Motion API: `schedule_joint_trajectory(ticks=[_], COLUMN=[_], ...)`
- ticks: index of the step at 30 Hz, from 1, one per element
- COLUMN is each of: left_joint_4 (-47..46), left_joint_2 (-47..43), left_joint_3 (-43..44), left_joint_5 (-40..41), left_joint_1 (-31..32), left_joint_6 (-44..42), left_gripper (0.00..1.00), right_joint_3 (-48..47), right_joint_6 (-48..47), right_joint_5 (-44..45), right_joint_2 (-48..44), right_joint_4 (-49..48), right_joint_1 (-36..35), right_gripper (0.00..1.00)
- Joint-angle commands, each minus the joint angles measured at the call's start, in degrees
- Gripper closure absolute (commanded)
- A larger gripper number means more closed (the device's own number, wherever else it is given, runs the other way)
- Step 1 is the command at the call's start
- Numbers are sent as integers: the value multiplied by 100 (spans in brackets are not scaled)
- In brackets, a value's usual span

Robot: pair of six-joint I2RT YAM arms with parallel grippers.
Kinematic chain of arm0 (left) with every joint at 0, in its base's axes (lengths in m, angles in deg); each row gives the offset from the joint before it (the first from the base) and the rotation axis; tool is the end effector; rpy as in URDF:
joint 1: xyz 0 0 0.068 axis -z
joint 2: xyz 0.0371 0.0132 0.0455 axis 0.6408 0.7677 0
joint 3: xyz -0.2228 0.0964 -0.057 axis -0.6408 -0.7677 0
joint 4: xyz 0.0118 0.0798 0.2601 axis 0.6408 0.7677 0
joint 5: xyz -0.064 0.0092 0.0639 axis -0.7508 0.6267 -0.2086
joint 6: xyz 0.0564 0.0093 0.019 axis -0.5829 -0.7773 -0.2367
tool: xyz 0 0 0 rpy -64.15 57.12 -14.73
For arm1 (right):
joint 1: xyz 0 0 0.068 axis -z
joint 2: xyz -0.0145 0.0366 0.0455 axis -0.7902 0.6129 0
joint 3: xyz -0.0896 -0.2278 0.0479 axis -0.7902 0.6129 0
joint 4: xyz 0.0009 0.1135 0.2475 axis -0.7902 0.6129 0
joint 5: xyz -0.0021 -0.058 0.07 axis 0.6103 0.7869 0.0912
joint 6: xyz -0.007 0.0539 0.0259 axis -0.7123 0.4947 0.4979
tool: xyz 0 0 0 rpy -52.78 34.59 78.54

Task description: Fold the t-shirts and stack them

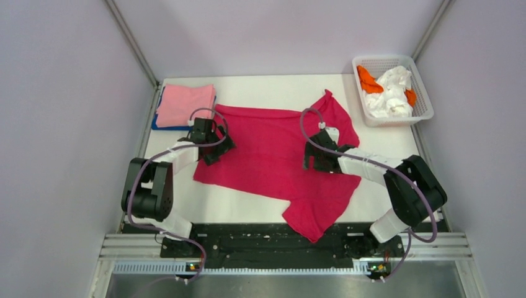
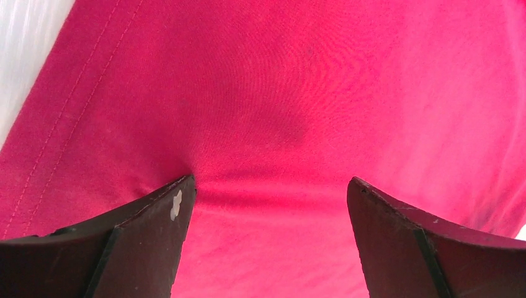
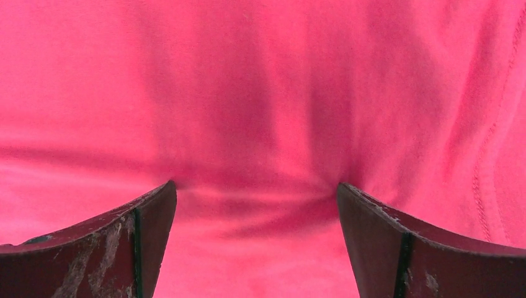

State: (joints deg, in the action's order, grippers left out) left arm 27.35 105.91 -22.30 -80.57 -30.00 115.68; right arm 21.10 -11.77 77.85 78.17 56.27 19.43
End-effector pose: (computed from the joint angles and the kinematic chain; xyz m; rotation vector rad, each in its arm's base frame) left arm 0.3244 -0.0599 0.1300 -0.7100 2.4673 -0.4715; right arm 0.2648 0.1543 0.1232 0.1588 2.5400 0.0453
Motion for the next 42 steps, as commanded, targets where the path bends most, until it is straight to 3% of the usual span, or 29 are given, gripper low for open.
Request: schedule_joint_trajectory(ticks=[1,9,15,19,25,28,36,42], left_joint_4=[1343,1955,2098,1811,1138,1076,877,972], left_joint_2=[-583,-2021,-2254,-1751,-236,497,1780,2590], left_joint_3=[-833,-1447,-565,484,1584,2142,3308,4067], left_joint_5=[283,377,1371,1981,1842,1726,1791,1591], left_joint_1=[256,933,956,818,208,-11,-200,-340], left_joint_6=[170,780,659,511,335,202,65,67], left_gripper=[3,2,1,1,1,1,1,2], right_joint_3=[285,763,310,-249,-852,-1245,-2804,-3162], right_joint_6=[16,-15,-227,-230,185,144,-165,-182], right_joint_5=[159,76,101,93,-1108,-1239,-1580,-1407], right_joint_2=[-465,-1361,-1618,-1441,-351,275,2000,2423], right_joint_4=[753,1084,725,-6,-1399,-1940,-2167,-2027], right_joint_1=[24,43,48,126,878,977,1051,1066], right_gripper=[1,1,1,1,1,1,1,1])
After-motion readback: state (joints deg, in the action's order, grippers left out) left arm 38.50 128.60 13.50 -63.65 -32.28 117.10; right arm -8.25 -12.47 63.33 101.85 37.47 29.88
